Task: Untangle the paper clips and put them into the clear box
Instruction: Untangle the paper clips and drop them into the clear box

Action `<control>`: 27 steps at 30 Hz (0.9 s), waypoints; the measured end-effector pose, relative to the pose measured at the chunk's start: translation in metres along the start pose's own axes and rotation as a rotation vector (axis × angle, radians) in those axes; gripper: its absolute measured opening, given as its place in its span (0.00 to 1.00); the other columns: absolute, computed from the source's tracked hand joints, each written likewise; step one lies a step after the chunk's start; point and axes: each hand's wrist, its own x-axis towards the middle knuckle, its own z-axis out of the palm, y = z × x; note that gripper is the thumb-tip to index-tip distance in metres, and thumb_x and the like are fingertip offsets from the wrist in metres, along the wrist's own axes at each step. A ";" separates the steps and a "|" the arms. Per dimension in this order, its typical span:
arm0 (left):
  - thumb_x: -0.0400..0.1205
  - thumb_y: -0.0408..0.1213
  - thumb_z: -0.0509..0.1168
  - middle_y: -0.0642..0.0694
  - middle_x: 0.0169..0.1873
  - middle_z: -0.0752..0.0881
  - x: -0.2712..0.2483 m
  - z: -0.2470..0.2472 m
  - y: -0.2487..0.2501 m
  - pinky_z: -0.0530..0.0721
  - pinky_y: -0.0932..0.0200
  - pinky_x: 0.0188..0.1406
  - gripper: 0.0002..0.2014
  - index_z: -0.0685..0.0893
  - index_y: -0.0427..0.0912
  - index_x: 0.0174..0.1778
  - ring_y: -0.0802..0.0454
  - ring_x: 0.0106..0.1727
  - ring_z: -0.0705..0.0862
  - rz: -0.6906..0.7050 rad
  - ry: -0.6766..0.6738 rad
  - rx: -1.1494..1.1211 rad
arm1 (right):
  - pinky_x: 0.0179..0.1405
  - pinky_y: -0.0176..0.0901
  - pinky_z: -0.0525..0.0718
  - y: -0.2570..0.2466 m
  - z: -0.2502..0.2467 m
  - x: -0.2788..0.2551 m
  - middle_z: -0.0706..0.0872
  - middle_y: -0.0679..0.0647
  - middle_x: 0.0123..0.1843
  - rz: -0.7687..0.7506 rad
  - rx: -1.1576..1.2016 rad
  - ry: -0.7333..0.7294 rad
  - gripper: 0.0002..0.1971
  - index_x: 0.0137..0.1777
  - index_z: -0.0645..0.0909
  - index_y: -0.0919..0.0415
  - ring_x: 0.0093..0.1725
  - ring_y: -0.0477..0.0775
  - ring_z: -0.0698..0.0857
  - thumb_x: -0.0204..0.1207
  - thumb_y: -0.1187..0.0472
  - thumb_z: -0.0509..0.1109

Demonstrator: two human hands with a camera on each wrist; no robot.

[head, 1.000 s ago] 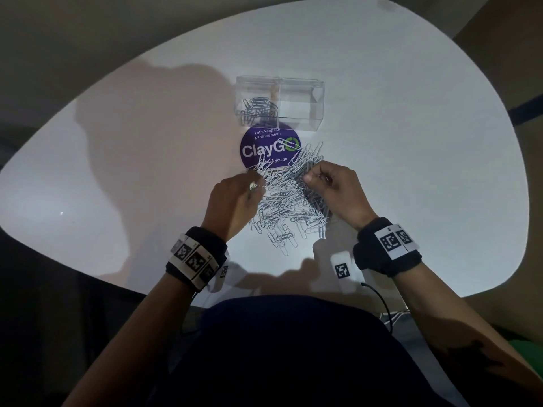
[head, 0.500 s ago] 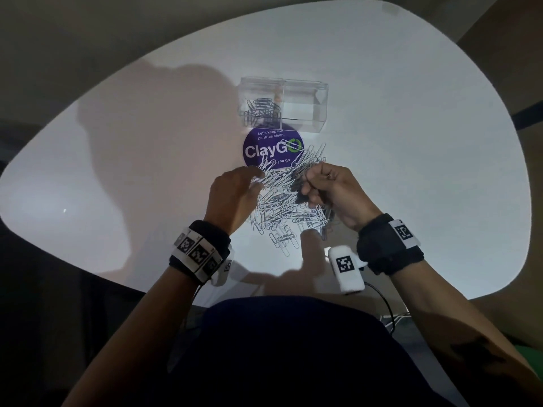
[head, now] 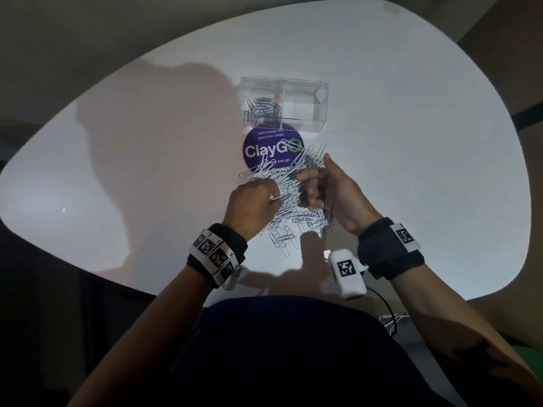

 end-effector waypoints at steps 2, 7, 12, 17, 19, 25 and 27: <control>0.78 0.41 0.70 0.58 0.31 0.82 0.001 -0.004 -0.003 0.70 0.61 0.39 0.04 0.86 0.46 0.44 0.53 0.39 0.84 -0.056 -0.030 -0.108 | 0.35 0.47 0.77 0.001 0.000 -0.001 0.66 0.51 0.30 -0.005 0.022 0.014 0.30 0.50 0.82 0.62 0.26 0.51 0.69 0.87 0.38 0.48; 0.81 0.38 0.69 0.56 0.30 0.77 0.001 -0.017 -0.020 0.72 0.66 0.38 0.09 0.80 0.37 0.38 0.66 0.32 0.75 -0.136 -0.129 -0.553 | 0.33 0.35 0.70 -0.001 0.002 -0.006 0.78 0.38 0.23 -0.208 -0.466 0.212 0.19 0.38 0.81 0.57 0.25 0.36 0.74 0.89 0.53 0.57; 0.83 0.30 0.64 0.36 0.33 0.62 0.002 -0.031 -0.021 0.58 0.62 0.25 0.16 0.65 0.28 0.35 0.55 0.28 0.59 -0.254 -0.268 -0.867 | 0.32 0.36 0.79 0.006 0.009 -0.001 0.88 0.67 0.41 -0.315 -0.738 0.118 0.14 0.50 0.84 0.63 0.35 0.58 0.85 0.89 0.59 0.58; 0.80 0.30 0.64 0.32 0.31 0.64 0.000 -0.031 -0.020 0.55 0.54 0.28 0.12 0.71 0.23 0.38 0.44 0.32 0.56 -0.326 -0.322 -0.938 | 0.43 0.45 0.82 0.012 0.018 0.008 0.89 0.48 0.44 -0.457 -1.264 0.006 0.08 0.55 0.86 0.54 0.43 0.51 0.85 0.78 0.57 0.73; 0.79 0.28 0.64 0.36 0.32 0.72 -0.001 -0.031 -0.021 0.63 0.58 0.25 0.09 0.75 0.24 0.39 0.51 0.28 0.65 -0.315 -0.316 -0.948 | 0.42 0.45 0.79 0.013 0.018 0.008 0.84 0.44 0.41 -0.474 -1.392 0.002 0.10 0.53 0.86 0.52 0.43 0.49 0.81 0.73 0.55 0.77; 0.78 0.25 0.70 0.35 0.33 0.86 -0.003 -0.031 -0.024 0.68 0.62 0.21 0.01 0.84 0.30 0.42 0.49 0.22 0.70 -0.265 -0.245 -0.931 | 0.42 0.50 0.84 0.008 0.008 0.007 0.87 0.45 0.38 -0.422 -1.270 0.124 0.04 0.37 0.86 0.53 0.38 0.48 0.83 0.68 0.59 0.79; 0.79 0.26 0.70 0.31 0.34 0.86 -0.002 -0.030 -0.025 0.68 0.63 0.21 0.03 0.84 0.30 0.43 0.48 0.25 0.70 -0.249 -0.236 -0.925 | 0.44 0.50 0.85 0.008 0.006 0.008 0.90 0.47 0.41 -0.421 -1.202 0.148 0.04 0.43 0.88 0.51 0.40 0.50 0.85 0.70 0.57 0.78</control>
